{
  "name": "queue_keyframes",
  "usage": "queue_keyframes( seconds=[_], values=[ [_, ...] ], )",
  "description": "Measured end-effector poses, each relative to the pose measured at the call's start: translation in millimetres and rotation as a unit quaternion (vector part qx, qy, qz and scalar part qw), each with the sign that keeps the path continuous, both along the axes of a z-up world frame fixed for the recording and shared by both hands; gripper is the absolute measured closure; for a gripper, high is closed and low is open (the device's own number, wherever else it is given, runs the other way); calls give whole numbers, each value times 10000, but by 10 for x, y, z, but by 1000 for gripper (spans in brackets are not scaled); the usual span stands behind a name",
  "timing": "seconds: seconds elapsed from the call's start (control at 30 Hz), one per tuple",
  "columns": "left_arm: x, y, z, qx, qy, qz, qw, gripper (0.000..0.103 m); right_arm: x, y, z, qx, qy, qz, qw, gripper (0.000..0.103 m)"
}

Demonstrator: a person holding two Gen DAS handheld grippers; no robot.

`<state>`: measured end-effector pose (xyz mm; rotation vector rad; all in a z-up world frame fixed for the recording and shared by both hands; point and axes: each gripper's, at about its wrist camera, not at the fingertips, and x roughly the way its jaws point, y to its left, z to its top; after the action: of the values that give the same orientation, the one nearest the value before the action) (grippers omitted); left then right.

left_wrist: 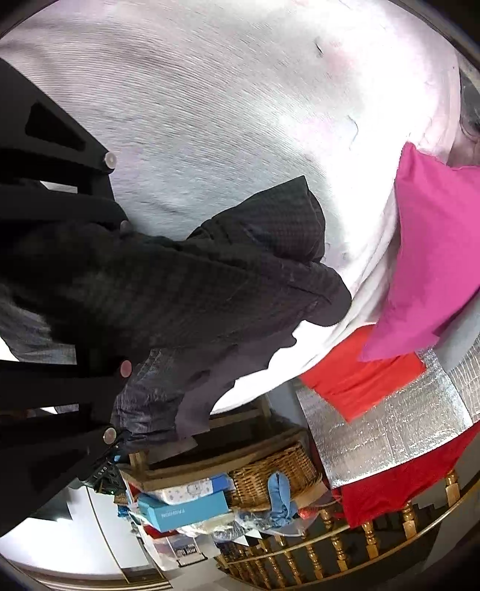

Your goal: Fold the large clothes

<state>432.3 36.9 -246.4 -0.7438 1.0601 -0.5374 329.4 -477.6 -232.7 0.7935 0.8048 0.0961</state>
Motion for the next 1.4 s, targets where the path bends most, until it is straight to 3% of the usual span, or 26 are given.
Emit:
queue_keyframes(
  seconds=[0.1, 0.17, 0.23, 0.27, 0.33, 0.4, 0.5, 0.6, 0.63, 0.7, 0.8, 0.87, 0.93, 1.03, 1.1, 1.2, 1.3, 1.4],
  values=[
    [-99, 74, -27, 113, 127, 110, 9998, 73, -35, 55, -31, -76, 123, 98, 9998, 73],
    [-67, 109, -145, 441, 374, 218, 9981, 69, 22, 35, -175, -112, 485, 92, 9987, 73],
    [3, 132, -298, 620, 665, 244, 9956, 55, 101, 4, -331, -235, 845, 78, 9961, 65],
    [27, 131, -333, 655, 726, 241, 9949, 49, 118, -13, -373, -182, 933, 51, 9955, 55],
    [81, 116, -345, 653, 760, 275, 9946, 48, 115, -41, -390, -78, 1027, 22, 9947, 50],
    [95, 96, -278, 861, 775, 363, 9926, 43, 77, -34, -345, -238, 1159, -34, 9930, 35],
    [21, 110, -76, 1240, 478, 579, 9894, 42, -84, -48, -202, -691, 1137, -216, 9909, 35],
    [-139, 163, 176, 1511, -61, 802, 9852, 41, -406, -97, 78, -1246, 769, -669, 9869, 35],
    [-233, 251, 216, 1687, -242, 913, 9811, 39, -496, -85, 142, -1380, 609, -808, 9852, 35],
    [-373, 149, 394, 2352, -771, 1108, 9625, 34, -701, -21, 280, -1536, 135, -912, 9838, 35],
    [-605, -167, 570, 3033, -1489, 869, 9372, 31, -822, 211, 377, -1769, -229, -750, 9811, 36],
    [-799, -431, 610, 3510, -1855, 739, 9148, 28, -829, 445, 403, -2126, -303, -555, 9751, 36],
    [-940, -579, 546, 3813, -1921, 616, 9022, 28, -760, 614, 289, -2249, -52, -314, 9739, 37],
    [-1022, -776, 381, 4062, -1790, 358, 8953, 28, -590, 734, -34, -2314, 770, -8, 9698, 37],
    [-1009, -871, 215, 4227, -1607, 138, 8918, 28, -561, 832, -95, -2648, 940, 87, 9597, 35],
    [-999, -928, 141, 4486, -1648, 56, 8784, 28, -584, 858, 28, -2576, 714, 81, 9636, 35],
    [-992, -895, 156, 4428, -1671, 87, 8808, 28, -593, 791, 188, -2468, 334, -116, 9684, 35],
    [-941, -880, 135, 4407, -1651, 94, 8823, 27, -420, 770, 347, -2665, -5, -304, 9634, 35]
  ],
)
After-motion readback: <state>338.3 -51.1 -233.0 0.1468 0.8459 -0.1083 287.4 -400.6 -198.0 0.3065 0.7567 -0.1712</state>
